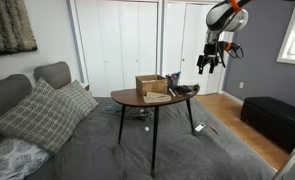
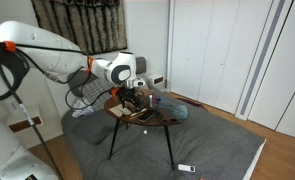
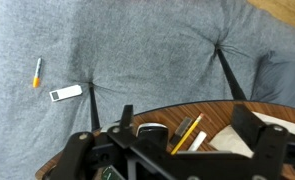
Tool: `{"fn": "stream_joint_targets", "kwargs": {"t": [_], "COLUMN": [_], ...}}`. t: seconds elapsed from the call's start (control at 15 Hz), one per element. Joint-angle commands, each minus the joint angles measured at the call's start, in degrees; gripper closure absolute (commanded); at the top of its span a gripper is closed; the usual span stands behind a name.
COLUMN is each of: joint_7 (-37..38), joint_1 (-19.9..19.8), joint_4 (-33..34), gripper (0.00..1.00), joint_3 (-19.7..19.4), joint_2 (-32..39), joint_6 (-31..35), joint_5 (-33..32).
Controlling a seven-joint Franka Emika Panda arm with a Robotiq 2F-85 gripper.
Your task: Pick up the glasses case and put it in the cardboard box
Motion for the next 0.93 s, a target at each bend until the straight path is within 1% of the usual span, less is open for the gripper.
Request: {"fn": "stream_joint_targets", "kwargs": {"t": [0.0, 0.53, 0.87], "joint_7": [5.9, 13.3, 14.9], "joint_1": [-1.0, -0.6, 0.0], "joint_4": [1.2, 5.5, 9.6], "gripper": [0.00, 0.00, 0.00], "joint_3": [1.7, 2.1, 2.5], "joint_2": [4.9, 14.3, 19.7], "joint_6": [5.3, 10.3, 10.6], "joint_5": [-3.2, -7.6, -6.8]}}
